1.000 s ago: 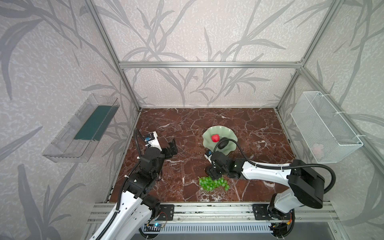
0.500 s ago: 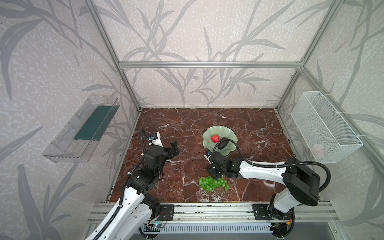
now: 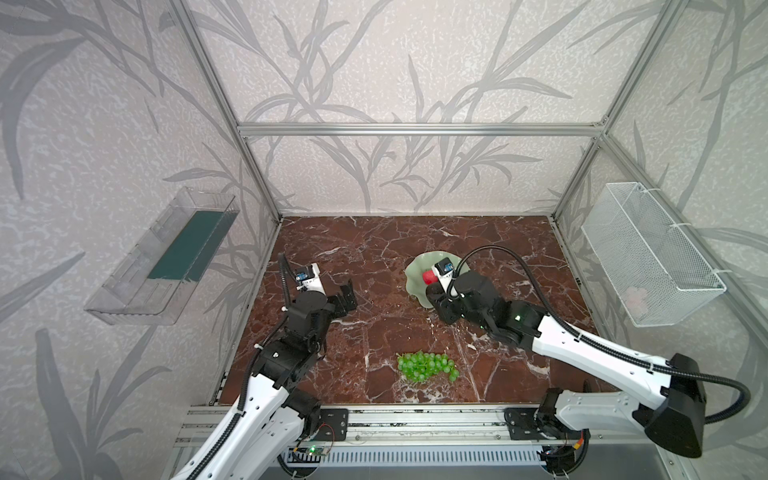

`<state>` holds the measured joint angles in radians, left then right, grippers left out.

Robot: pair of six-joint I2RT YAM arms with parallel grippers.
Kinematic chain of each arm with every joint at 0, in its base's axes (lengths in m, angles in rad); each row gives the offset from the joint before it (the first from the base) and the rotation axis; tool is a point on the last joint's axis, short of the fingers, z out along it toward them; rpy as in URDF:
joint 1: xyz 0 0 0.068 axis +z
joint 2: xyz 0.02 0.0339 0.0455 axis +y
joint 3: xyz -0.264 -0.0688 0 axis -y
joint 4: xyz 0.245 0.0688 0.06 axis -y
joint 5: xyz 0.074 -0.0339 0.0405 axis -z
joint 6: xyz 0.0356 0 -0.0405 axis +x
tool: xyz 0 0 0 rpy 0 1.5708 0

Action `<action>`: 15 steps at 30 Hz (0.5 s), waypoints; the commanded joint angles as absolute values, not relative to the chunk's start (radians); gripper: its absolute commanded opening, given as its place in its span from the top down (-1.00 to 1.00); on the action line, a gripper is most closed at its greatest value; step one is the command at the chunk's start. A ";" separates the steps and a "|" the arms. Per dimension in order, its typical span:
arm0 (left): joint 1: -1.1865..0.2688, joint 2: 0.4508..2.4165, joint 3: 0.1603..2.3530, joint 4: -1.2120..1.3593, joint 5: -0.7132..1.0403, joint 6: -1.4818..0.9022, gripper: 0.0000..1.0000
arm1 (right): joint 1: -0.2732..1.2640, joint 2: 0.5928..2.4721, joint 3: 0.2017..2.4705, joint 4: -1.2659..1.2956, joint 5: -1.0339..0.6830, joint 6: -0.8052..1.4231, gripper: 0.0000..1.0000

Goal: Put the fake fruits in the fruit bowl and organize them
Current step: 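Place the second avocado with the right gripper into the bowl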

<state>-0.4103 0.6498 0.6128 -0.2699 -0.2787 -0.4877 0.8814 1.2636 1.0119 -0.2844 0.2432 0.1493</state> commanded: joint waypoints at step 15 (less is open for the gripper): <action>-0.405 0.566 0.606 -0.334 -0.305 -0.502 -0.99 | 0.721 1.758 1.195 -0.114 0.121 0.007 0.13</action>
